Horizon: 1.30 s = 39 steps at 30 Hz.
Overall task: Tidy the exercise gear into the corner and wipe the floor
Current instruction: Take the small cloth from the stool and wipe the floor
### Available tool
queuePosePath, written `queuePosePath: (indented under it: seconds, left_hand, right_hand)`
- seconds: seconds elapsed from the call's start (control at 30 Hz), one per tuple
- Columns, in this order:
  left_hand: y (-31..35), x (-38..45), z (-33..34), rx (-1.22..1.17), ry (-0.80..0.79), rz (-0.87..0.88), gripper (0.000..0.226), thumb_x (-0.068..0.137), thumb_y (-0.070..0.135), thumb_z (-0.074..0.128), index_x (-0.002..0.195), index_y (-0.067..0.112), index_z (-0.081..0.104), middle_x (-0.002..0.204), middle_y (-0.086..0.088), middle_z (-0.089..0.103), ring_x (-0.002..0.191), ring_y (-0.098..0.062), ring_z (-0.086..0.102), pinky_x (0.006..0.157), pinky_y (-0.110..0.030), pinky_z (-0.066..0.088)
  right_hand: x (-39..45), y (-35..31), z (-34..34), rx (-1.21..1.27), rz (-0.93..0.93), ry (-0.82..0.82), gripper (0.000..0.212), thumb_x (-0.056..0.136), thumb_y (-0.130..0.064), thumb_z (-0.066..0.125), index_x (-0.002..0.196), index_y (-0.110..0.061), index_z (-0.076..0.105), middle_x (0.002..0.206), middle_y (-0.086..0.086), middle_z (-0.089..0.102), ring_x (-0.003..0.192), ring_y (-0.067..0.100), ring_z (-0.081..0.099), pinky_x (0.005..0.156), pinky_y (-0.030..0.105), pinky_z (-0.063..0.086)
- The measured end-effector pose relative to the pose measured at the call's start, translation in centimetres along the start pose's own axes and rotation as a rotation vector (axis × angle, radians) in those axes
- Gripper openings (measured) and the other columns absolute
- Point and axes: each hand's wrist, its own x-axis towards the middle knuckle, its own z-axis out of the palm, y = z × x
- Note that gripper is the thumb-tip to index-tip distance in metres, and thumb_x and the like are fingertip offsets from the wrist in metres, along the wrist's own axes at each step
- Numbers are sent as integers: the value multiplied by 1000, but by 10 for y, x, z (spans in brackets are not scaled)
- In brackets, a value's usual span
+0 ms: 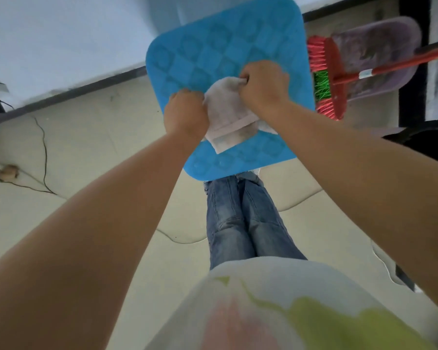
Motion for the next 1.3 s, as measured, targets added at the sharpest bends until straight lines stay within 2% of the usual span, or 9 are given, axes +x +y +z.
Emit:
queuePosePath:
  seconds: [0.17,0.33,0.43,0.63,0.77,0.83,0.93,1.07,1.3]
  left_hand:
    - [-3,-22,4,45,-143,89,27,93,13,44,108,-1,61,121,-20,53,121,-33,43,90,-37,41]
    - [13,-46,-1,101,-217,178,26,90,13,46,111,-1,55,114,-26,58,109,-38,53,83,-39,43]
    - [24,-61,-4,170,-215,295,27,90,14,47,113,2,56,113,-25,60,106,-37,55,83,-38,43]
    - [62,-101,-10,442,-176,648,30,95,19,46,122,8,55,118,-20,61,115,-35,51,90,-39,40]
    - [94,-141,1,684,-154,943,27,95,14,46,118,5,56,110,-20,63,111,-33,52,85,-38,39]
    - [111,-162,13,803,-170,1077,25,94,8,45,116,5,57,108,-20,63,109,-33,51,76,-38,35]
    - [138,-207,40,959,-240,1238,30,92,2,44,119,7,56,109,-18,63,112,-32,49,74,-36,31]
    - [164,-286,79,1102,-296,1449,29,95,10,45,121,9,57,116,-19,60,117,-34,47,92,-38,38]
    - [166,-435,177,1312,-360,1819,26,94,10,46,116,7,59,114,-20,63,114,-33,51,87,-36,40]
  right_hand:
    - [-38,14,-4,107,-22,-28,30,90,-16,46,113,-15,66,121,9,60,122,29,47,96,36,39]
    - [-83,39,-11,203,33,-13,28,89,-14,49,110,-12,66,116,7,65,116,28,52,94,37,41]
    - [-113,58,-13,236,105,4,28,89,-14,47,110,-12,66,115,8,65,114,28,53,95,39,42]
    - [-193,93,-8,391,361,107,28,93,-15,47,116,-10,63,120,10,62,119,27,50,102,38,37]
    - [-260,109,10,537,574,177,29,93,-13,47,117,-12,63,118,10,63,117,27,52,98,35,38]
    - [-294,114,23,619,687,201,29,92,-13,47,116,-13,64,117,10,64,114,27,54,96,34,39]
    - [-354,123,49,752,868,240,29,93,-12,46,115,-12,64,117,9,64,114,27,53,94,31,38]
    - [-435,125,89,896,1091,322,28,93,-12,45,114,-11,64,116,11,63,114,28,51,93,32,37]
    - [-576,121,175,1140,1426,543,29,92,-9,45,114,-7,64,114,15,63,114,30,50,95,36,39]
